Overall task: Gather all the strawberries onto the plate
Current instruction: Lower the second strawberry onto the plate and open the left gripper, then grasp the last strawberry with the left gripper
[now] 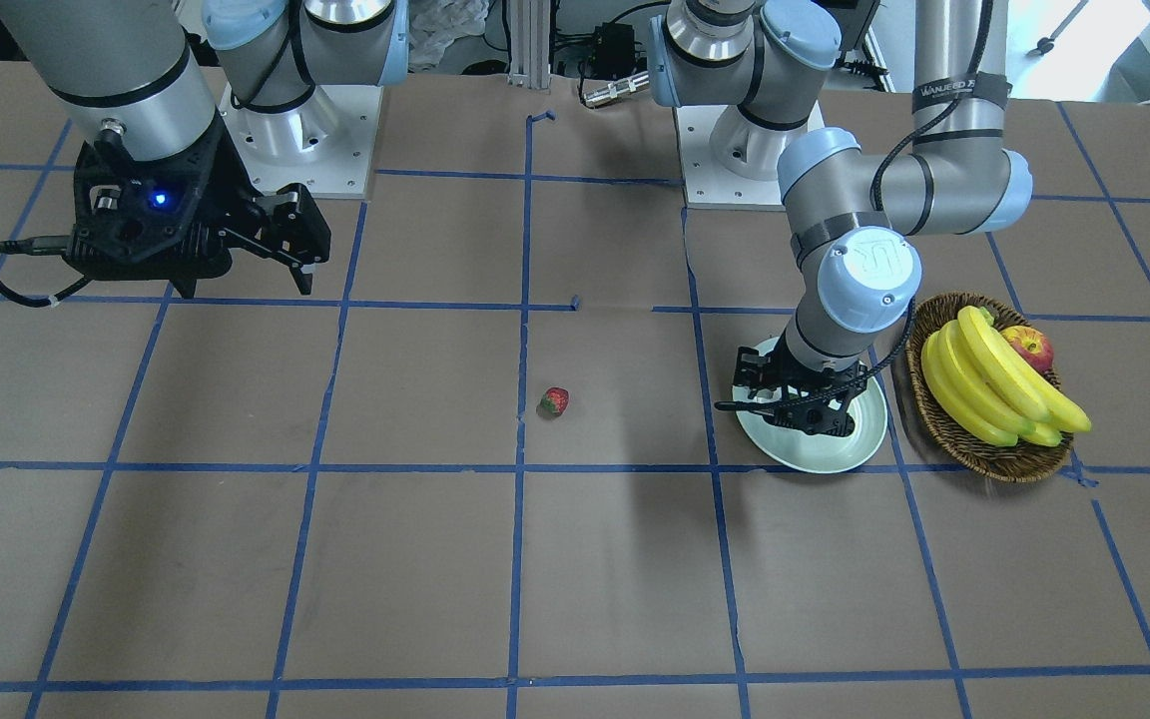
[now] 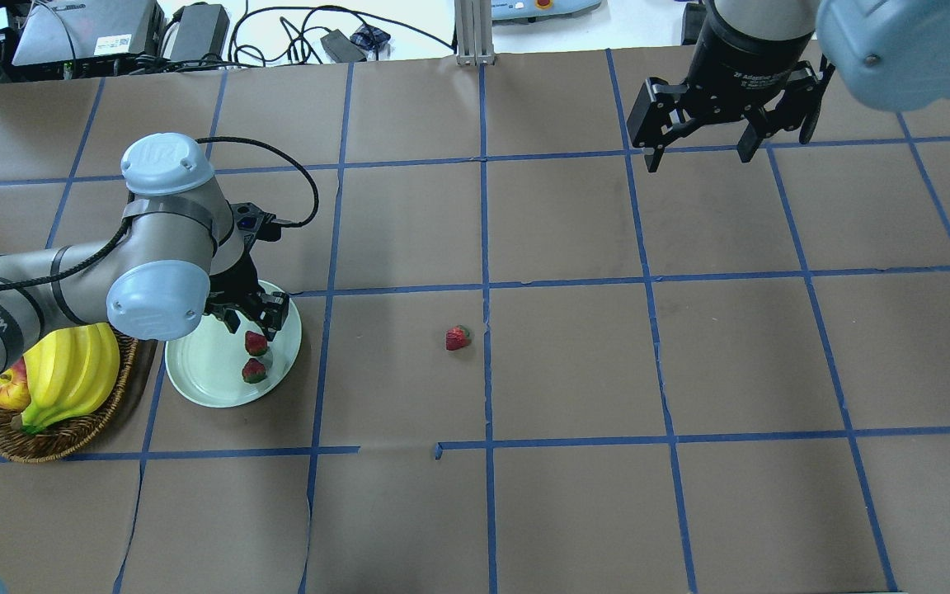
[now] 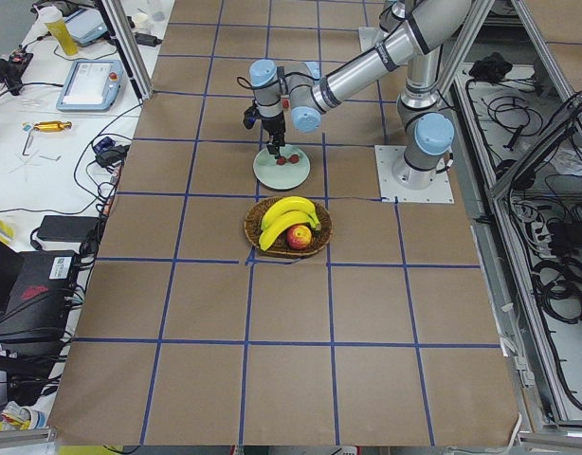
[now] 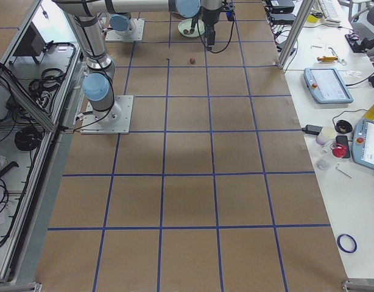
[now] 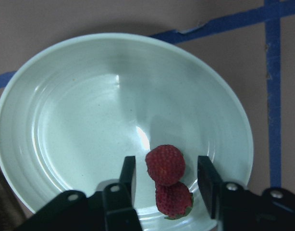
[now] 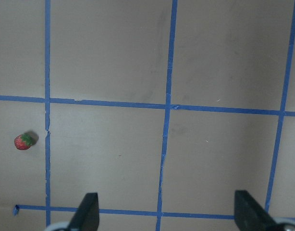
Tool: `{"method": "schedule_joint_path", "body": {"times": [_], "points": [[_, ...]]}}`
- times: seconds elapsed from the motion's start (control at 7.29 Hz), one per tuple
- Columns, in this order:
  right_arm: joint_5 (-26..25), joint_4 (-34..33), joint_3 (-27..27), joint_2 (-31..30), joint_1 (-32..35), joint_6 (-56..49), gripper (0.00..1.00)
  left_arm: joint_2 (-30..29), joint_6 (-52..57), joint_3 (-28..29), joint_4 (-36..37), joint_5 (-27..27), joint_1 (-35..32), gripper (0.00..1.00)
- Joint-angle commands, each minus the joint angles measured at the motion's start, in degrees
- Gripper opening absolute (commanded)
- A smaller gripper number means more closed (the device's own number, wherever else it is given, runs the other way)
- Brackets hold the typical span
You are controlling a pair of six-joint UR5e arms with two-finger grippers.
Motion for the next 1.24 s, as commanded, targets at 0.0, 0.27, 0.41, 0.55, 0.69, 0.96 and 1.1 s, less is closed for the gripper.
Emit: {"method": "schedule_joint_path", "body": {"times": [0.0,0.27,0.41,0.55,0.69,0.96,1.1], "points": [[-0.06,0.07,0.0,-0.06,-0.01,0.03,1.0,-1.19,-16.79,5.75,0.05,-3.51,-10.5,1.0],[-0.06,0.07,0.0,-0.06,0.07,0.03,1.0,-3.99,-32.63,7.8,4.75,-5.45,-18.52,1.0],[-0.06,0.07,0.0,-0.06,0.07,0.03,1.0,-6.27,-38.01,7.89,7.84,-5.37,-21.43,1.0],[-0.06,0.07,0.0,-0.06,0.07,0.03,1.0,-7.69,-39.72,7.8,8.3,-5.28,-23.72,1.0],[-0.06,0.07,0.0,-0.06,0.07,-0.05,1.0,-9.35,-39.82,7.54,8.31,-5.28,-24.7,1.0],[-0.06,0.07,0.0,0.03,-0.01,-0.05,1.0,-10.86,-40.26,6.66,8.57,-5.28,-25.68,0.86],[-0.06,0.07,0.0,0.03,0.07,-0.06,1.0,-10.87,-40.0,6.66,8.48,-5.28,-25.68,0.52]]}}
